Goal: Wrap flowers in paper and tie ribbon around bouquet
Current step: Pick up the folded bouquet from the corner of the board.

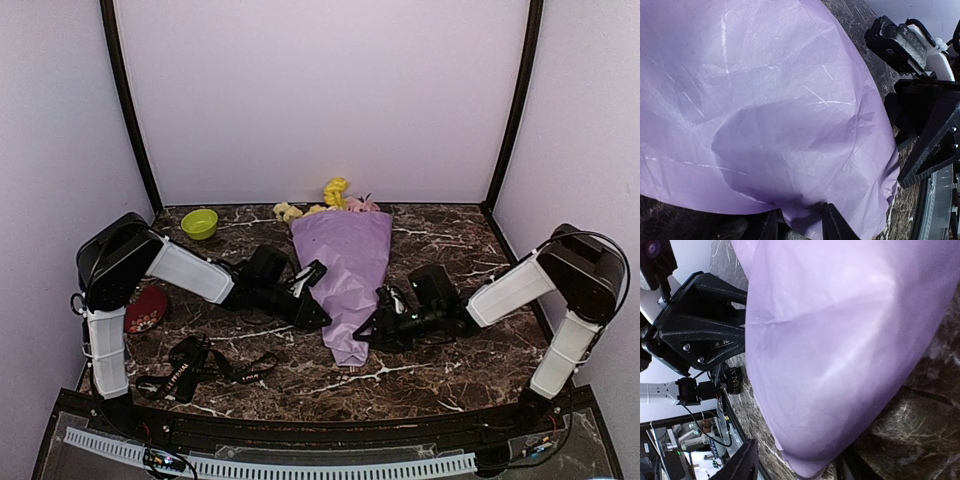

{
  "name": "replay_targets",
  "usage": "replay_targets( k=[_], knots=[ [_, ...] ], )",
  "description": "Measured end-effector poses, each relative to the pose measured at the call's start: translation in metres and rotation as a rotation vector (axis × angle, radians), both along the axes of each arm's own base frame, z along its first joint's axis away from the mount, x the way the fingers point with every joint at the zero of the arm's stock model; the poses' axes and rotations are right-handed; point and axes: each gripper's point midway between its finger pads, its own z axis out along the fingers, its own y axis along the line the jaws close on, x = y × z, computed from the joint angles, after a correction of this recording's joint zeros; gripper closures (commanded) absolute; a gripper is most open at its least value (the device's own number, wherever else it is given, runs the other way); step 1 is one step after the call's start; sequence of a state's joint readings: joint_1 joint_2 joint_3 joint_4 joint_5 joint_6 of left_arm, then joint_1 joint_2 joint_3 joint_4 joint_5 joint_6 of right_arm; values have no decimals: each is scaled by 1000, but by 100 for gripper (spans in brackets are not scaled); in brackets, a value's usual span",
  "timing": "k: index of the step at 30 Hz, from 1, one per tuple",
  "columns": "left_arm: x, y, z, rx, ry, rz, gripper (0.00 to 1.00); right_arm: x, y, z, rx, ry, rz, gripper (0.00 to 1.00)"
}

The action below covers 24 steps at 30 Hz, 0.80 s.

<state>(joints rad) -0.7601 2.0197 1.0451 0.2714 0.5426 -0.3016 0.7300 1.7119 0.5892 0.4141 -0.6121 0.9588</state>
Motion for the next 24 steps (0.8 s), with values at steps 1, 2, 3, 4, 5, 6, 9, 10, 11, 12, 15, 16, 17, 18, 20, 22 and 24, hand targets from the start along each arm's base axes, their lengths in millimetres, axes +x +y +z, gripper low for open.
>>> replay_targets(
  k=[1, 2, 3, 4, 5, 6, 9, 10, 11, 12, 15, 16, 17, 18, 20, 22, 24],
  knots=[
    [0, 0, 0, 0, -2, -1, 68, 0, 0, -2, 1, 4, -5, 68],
    [0, 0, 0, 0, -3, -2, 68, 0, -1, -4, -1, 14, -13, 74],
    [0, 0, 0, 0, -3, -4, 68, 0, -3, -6, -2, 21, -23, 80],
    [0, 0, 0, 0, -4, -5, 68, -1, -4, -9, -4, 30, -32, 86],
    [0, 0, 0, 0, -5, -5, 68, -1, -5, -10, -2, 34, -35, 92],
    [0, 0, 0, 0, -5, -6, 68, -2, -6, -11, -1, 37, -37, 98],
    [0, 0, 0, 1, -8, -9, 68, -3, -9, -14, 1, 54, -56, 100],
    [0, 0, 0, 4, -8, -11, 68, -2, -9, -15, 4, 54, -60, 100],
    [1, -1, 1, 5, -12, -13, 67, -2, -9, -14, 6, 52, -60, 100],
    [2, -2, 2, 9, -14, -16, 66, -2, -10, -15, 5, 51, -61, 100],
    [2, -2, 4, 22, -16, -23, 60, -2, -10, -14, 2, 47, -65, 100],
    [2, -1, 5, 31, -20, -23, 58, -2, -10, -14, 0, 45, -65, 100],
    [3, 0, 6, 42, -26, -24, 55, -2, -11, -14, -3, 45, -66, 100],
    [2, 2, 7, 54, -30, -23, 52, -2, -11, -14, -6, 44, -66, 100],
    [0, 7, 9, 85, -37, -22, 49, -2, -12, -15, -15, 46, -65, 100],
    [-1, 14, 12, 120, -41, -13, 47, -2, -12, -16, -24, 44, -60, 100],
    [-2, 23, 18, 156, -46, 1, 45, -1, -12, -16, -30, 40, -54, 100]
  ],
)
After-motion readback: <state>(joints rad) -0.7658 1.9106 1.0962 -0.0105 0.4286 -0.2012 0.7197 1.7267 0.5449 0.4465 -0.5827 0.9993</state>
